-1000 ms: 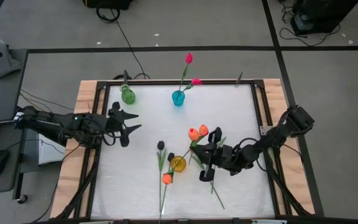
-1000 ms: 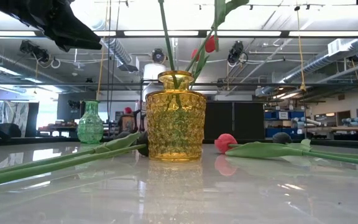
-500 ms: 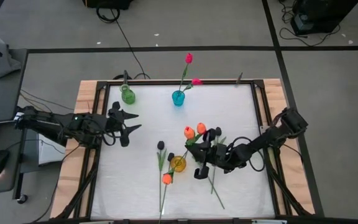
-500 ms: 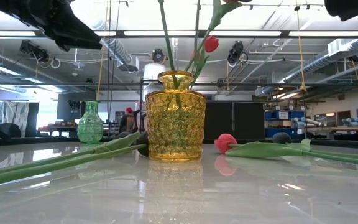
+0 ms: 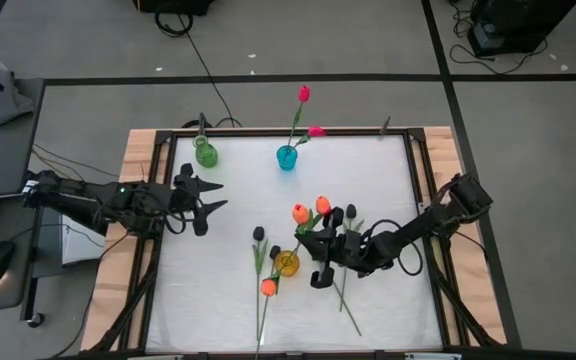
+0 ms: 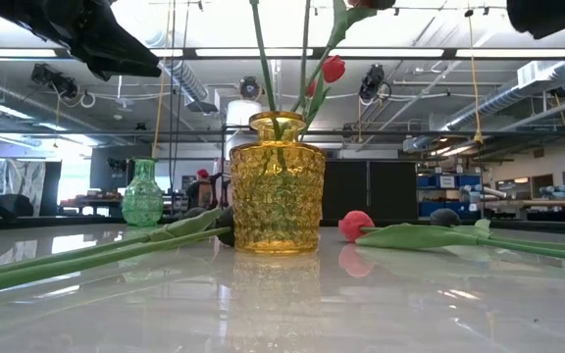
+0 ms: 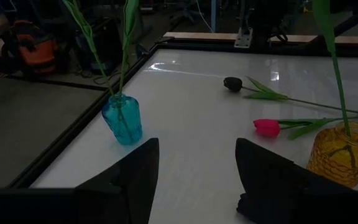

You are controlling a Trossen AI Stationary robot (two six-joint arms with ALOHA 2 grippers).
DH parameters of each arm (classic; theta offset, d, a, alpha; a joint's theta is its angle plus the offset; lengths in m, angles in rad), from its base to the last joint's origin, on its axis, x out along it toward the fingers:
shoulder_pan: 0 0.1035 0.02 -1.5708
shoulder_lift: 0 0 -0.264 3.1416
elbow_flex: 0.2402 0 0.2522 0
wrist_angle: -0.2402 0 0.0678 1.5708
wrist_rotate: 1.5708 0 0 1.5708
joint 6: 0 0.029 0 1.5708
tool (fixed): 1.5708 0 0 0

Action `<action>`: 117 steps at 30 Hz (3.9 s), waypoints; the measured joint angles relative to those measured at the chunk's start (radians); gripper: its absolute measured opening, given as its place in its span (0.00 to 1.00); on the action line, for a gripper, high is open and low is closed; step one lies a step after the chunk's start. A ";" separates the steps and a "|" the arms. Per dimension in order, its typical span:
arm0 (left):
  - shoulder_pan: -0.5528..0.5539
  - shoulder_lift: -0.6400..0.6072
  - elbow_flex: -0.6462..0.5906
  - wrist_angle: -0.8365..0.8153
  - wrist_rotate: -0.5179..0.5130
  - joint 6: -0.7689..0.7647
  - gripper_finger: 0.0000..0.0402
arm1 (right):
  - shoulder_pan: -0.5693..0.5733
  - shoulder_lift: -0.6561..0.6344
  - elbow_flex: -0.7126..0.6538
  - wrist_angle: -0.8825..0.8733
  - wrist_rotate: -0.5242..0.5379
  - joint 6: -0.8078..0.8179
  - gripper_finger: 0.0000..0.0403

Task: Sort flowers into vase by color
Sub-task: Put the orange flower into the yellow vase, then put the right black flower into the green vase

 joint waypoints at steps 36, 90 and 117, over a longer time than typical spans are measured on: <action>0.000 0.000 0.000 0.001 0.000 0.021 0.54 | -0.058 0.010 0.015 -0.162 -0.142 0.053 0.05; 0.000 0.000 0.000 0.000 0.000 0.026 0.54 | 0.021 -0.080 0.015 -0.530 -0.079 0.028 0.39; 0.000 0.000 0.001 -0.069 0.001 -0.041 0.54 | 0.194 -0.600 0.015 -1.958 0.247 1.004 0.39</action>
